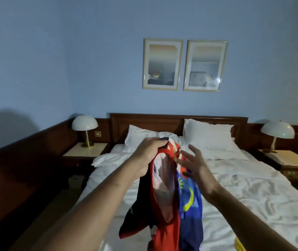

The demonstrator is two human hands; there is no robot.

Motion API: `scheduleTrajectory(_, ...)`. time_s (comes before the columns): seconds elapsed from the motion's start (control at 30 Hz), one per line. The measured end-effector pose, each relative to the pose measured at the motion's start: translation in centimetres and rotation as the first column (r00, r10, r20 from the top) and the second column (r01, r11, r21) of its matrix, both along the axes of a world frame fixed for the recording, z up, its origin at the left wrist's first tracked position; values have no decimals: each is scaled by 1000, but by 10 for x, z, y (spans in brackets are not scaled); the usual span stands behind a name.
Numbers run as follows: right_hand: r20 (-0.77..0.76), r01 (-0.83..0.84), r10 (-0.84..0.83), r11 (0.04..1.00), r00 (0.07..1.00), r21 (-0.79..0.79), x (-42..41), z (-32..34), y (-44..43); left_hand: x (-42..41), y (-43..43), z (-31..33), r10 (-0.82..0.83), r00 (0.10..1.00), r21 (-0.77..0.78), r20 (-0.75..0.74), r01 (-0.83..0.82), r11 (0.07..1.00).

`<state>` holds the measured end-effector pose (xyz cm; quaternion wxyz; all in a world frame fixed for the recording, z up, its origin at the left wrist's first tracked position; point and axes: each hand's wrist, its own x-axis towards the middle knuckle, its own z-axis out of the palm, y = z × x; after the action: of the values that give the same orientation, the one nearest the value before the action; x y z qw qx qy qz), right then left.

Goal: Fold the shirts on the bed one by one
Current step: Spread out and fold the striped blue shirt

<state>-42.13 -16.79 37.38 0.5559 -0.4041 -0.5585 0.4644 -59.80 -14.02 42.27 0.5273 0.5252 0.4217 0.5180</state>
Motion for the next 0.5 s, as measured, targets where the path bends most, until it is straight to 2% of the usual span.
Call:
scheduleTrajectory(0.03, 103, -74, 69, 996, 992, 51, -5, -11, -4, -1, 1, 8, -62, 996, -21, -72, 60, 998)
scheduleTrajectory(0.1, 295, -60, 12, 986, 956, 153, -12, -35, 3, -2, 2, 22, -210, 938, -51, -275, 204, 978)
scheduleTrajectory(0.17, 345, 78, -156, 970, 925, 230, -14, -45, 12, -5, 0, 36, -330, 845, -94, -420, 321, 942)
scheduleTrajectory(0.2, 329, 102, -175, 968, 928, 227, -10, -45, 17, -7, -1, 43, -357, 783, -97, -509, 360, 928)
scheduleTrajectory(0.23, 307, 104, -170, 970, 936, 220, -5, -44, 20, -13, -2, 50, -346, 688, -81, -638, 386, 919)
scheduleTrajectory(0.3, 248, 72, -125, 974, 961, 215, 6, -35, 18, -28, -4, 60, -236, 408, -50, -882, 417, 908)
scheduleTrajectory(0.37, 265, 68, -144, 958, 953, 278, 15, -26, 13, -45, -1, 60, -143, 157, -75, -977, 374, 924)
scheduleTrajectory(0.4, 307, 77, -180, 945, 935, 319, 20, -25, 14, -54, -2, 58, -109, 88, -73, -990, 336, 939)
scheduleTrajectory(0.43, 360, 97, -233, 929, 903, 357, 24, -23, 14, -61, 0, 56, -82, 71, -58, -994, 297, 953)
scheduleTrajectory(0.5, 487, 84, -365, 858, 794, 507, 33, -20, 16, -74, 1, 52, -13, 152, 21, -988, 215, 976)
